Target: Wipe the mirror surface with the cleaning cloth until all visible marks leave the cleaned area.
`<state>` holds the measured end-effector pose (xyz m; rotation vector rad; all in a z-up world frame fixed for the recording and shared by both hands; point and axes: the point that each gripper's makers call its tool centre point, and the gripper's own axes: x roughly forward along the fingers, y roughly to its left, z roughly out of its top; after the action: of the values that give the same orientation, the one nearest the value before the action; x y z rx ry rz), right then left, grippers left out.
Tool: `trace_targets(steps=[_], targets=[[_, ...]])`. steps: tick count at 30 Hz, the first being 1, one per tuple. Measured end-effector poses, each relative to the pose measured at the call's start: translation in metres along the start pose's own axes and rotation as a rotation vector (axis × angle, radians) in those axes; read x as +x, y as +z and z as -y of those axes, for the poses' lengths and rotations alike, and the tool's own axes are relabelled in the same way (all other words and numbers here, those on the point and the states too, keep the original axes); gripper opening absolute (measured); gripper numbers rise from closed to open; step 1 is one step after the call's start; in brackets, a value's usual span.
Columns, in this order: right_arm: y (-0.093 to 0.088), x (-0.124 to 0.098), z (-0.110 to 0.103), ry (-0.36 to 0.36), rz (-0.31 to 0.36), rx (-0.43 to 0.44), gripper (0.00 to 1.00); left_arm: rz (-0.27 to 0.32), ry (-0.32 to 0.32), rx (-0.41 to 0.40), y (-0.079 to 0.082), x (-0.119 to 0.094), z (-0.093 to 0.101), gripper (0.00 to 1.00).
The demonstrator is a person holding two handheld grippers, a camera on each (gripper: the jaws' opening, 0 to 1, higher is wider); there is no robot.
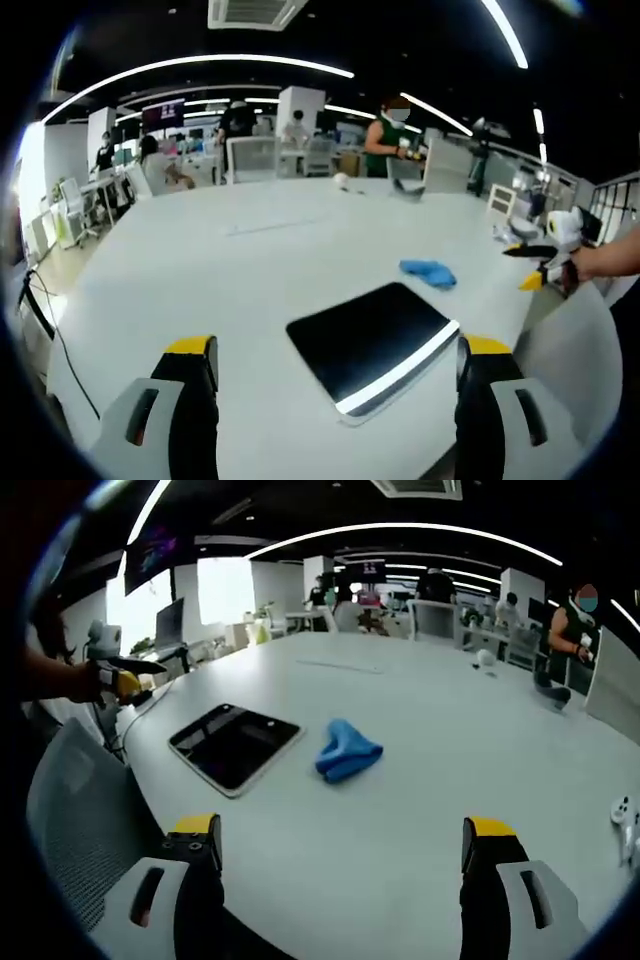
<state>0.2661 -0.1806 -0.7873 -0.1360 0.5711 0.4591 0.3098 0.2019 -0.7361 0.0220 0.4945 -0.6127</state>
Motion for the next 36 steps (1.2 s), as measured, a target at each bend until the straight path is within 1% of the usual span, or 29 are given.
trace_targets(steps=[4, 9, 12, 15, 18, 22, 28, 36], targets=[[-0.002, -0.001, 0.001, -0.007, -0.025, -0.024, 1.0, 0.001, -0.008, 0.002, 0.002, 0.004, 0.002, 1.0], [-0.003, -0.003, 0.002, -0.007, -0.015, -0.005, 1.0, -0.01, -0.021, 0.016, 0.0, 0.007, 0.005, 1.0], [-0.006, -0.002, 0.003, -0.011, -0.035, -0.005, 0.99, -0.006, -0.028, 0.021, 0.001, 0.007, 0.007, 1.0], [-0.002, -0.002, 0.002, -0.016, -0.034, -0.008, 0.99, -0.01, -0.022, 0.02, 0.0, 0.007, 0.007, 1.0], [0.005, -0.003, 0.001, -0.017, -0.019, -0.018, 0.99, -0.012, -0.024, 0.015, -0.003, 0.006, 0.007, 1.0], [0.013, -0.002, 0.001, -0.017, -0.001, -0.031, 0.99, -0.023, -0.027, 0.028, -0.007, 0.005, 0.007, 1.0], [0.014, 0.002, 0.0, -0.003, -0.01, -0.037, 0.99, -0.021, -0.025, 0.018, -0.006, 0.004, 0.004, 1.0], [0.018, 0.006, -0.002, 0.017, -0.019, -0.054, 0.98, -0.025, -0.026, 0.017, -0.007, 0.001, 0.005, 1.0]])
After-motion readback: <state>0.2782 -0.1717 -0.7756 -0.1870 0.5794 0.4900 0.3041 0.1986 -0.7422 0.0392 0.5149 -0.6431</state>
